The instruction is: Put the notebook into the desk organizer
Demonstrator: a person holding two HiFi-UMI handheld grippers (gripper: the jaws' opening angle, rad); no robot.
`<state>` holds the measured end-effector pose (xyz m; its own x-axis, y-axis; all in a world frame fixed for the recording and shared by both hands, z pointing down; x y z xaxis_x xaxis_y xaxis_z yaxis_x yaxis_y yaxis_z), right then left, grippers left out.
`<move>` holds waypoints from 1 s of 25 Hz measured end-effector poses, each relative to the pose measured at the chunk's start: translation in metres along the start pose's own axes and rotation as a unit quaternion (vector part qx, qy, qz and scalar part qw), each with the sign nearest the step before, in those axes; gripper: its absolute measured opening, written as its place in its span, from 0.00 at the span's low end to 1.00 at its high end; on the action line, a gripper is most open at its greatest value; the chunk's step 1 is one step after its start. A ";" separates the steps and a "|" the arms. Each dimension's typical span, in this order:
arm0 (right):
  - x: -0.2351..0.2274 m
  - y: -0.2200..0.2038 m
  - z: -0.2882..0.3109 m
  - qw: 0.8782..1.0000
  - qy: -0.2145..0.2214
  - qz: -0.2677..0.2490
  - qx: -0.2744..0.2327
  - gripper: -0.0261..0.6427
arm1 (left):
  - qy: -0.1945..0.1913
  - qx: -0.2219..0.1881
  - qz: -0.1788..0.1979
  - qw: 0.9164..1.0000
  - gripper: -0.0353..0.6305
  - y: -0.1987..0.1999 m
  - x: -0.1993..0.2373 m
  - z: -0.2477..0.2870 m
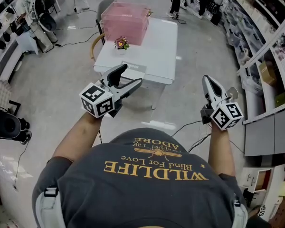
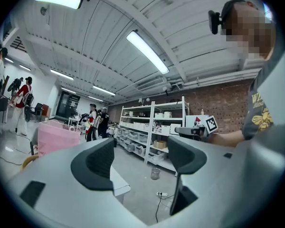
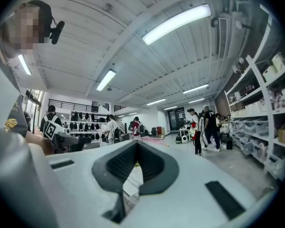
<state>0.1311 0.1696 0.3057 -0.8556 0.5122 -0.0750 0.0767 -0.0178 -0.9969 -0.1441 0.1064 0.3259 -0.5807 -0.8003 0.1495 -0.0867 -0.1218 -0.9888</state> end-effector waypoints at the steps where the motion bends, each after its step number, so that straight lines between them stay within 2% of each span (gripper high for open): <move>1: -0.005 0.001 -0.005 1.000 0.001 0.000 -0.001 0.04 | 0.002 -0.001 0.001 1.000 0.59 0.001 -0.005 0.004; 15: -0.083 0.002 -0.067 1.000 0.022 0.001 0.003 0.04 | 0.025 -0.013 0.005 1.000 0.59 -0.007 -0.081 0.068; 19: -0.097 -0.001 -0.059 1.000 0.025 0.004 0.006 0.04 | 0.027 -0.008 0.006 1.000 0.58 -0.008 -0.077 0.084; 25: -0.122 -0.005 -0.023 1.000 0.014 0.007 0.011 0.04 | 0.011 -0.010 0.004 1.000 0.58 -0.004 -0.042 0.116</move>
<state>0.2467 0.1272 0.3203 -0.8399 0.5355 -0.0884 0.0773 -0.0433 -0.9961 -0.0255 0.0721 0.3241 -0.5994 -0.7878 0.1418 -0.0986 -0.1031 -0.9898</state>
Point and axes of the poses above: the fingertips, and each gripper's own axes: z forward along the fingers, x to its left, y out of its top, the point moved 2 cm from there along -z, backward along the fingers, and after that the axes turned 9 degrees about y, right-handed, at the moved point
